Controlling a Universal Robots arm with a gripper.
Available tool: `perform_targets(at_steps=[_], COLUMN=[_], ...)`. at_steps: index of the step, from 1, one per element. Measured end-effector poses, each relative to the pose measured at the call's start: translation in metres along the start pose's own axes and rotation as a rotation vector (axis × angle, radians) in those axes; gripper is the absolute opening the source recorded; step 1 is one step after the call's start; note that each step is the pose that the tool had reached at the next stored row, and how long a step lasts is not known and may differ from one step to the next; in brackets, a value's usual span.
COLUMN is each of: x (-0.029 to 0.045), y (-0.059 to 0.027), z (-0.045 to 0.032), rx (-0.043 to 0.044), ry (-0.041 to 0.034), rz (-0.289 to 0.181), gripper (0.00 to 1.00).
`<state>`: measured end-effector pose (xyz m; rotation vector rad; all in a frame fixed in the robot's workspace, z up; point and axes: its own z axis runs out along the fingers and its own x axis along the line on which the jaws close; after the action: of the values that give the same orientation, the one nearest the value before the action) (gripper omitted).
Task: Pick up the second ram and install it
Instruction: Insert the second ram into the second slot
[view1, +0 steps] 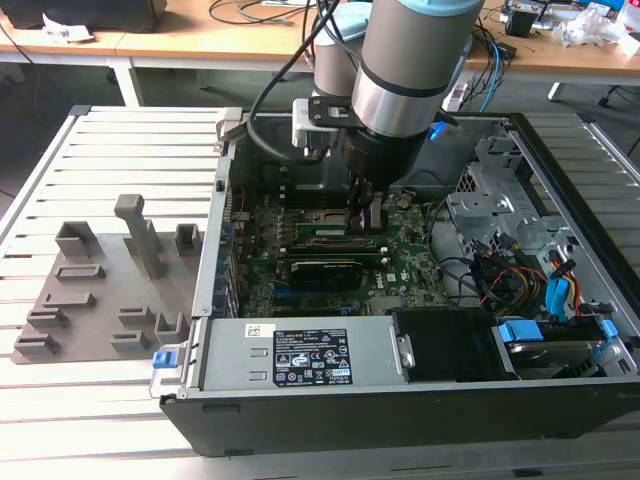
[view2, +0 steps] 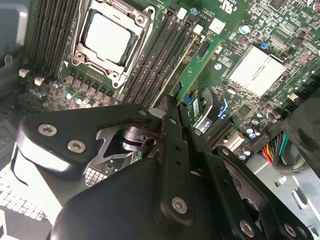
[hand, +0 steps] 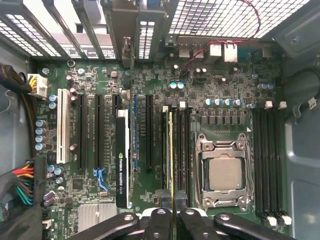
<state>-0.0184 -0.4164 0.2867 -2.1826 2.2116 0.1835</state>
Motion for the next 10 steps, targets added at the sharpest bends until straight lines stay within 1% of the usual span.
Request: perform_targets(at_steps=[3, 7, 10], x=[0.0002, 0.0008, 0.001], y=[-0.0001, -0.0005, -0.0006], z=[0.0018, 0.0079, 0.0098], rx=[0.0, 0.0, 0.0], ry=[0.0001, -0.0001, -0.0001], rz=[0.0, 0.0, 0.0], gripper=[0.13, 0.13, 0.13])
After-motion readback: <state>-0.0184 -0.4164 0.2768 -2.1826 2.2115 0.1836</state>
